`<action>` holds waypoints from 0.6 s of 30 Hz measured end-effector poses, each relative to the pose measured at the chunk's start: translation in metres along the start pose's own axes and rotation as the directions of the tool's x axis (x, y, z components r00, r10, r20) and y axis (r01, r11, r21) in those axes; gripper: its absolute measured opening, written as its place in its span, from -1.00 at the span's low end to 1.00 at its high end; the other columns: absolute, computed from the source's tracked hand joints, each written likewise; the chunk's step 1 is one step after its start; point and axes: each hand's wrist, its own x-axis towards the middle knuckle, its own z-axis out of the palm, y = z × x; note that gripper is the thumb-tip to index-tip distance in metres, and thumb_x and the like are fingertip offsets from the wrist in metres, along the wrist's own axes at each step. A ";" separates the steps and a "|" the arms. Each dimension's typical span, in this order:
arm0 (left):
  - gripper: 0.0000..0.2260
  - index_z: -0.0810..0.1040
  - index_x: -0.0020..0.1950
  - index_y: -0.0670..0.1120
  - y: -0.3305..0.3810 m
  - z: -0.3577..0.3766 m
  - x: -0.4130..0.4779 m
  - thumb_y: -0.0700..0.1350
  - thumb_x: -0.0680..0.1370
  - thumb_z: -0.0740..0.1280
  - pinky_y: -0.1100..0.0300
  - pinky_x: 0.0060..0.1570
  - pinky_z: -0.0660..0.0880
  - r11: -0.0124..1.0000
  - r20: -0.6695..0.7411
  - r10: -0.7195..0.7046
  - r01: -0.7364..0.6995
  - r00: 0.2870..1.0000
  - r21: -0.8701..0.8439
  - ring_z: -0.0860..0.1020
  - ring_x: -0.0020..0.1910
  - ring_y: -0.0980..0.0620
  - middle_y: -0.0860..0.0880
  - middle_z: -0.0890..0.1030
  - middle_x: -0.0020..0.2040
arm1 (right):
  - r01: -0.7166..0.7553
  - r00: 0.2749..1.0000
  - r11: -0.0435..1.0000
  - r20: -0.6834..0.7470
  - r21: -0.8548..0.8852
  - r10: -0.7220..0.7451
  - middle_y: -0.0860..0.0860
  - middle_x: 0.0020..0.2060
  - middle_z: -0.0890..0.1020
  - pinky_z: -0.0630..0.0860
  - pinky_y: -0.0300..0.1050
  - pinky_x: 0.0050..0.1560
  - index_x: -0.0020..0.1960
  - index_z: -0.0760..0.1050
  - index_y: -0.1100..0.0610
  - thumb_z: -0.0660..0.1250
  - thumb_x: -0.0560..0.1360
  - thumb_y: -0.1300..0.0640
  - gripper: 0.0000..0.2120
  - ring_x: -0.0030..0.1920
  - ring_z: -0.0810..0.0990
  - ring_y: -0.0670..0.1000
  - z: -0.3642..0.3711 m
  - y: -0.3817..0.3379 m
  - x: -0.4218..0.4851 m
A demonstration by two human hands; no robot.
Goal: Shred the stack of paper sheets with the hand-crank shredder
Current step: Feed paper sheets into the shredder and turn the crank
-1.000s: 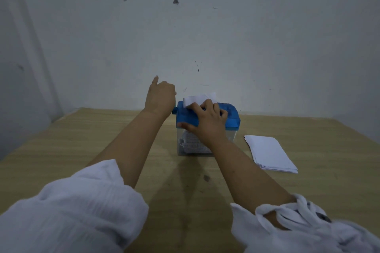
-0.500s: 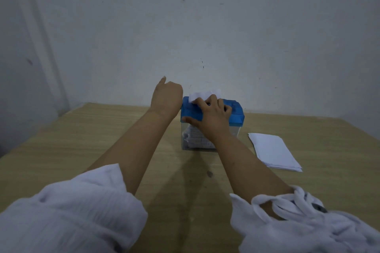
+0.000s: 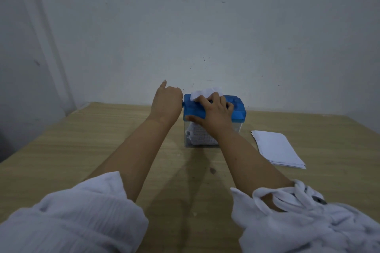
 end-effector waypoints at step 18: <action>-0.75 0.45 0.21 -0.15 0.006 0.022 -0.019 -0.25 0.63 0.04 0.12 0.48 -0.16 1.000 -0.021 0.001 0.000 1.000 0.017 0.47 0.16 0.01 -0.06 0.52 0.15 | -0.018 1.000 1.000 -0.017 -0.019 0.017 0.05 0.12 0.35 0.11 0.01 0.20 0.25 0.39 -0.09 0.26 0.39 -0.35 -0.47 0.19 0.30 0.07 0.005 -0.002 0.002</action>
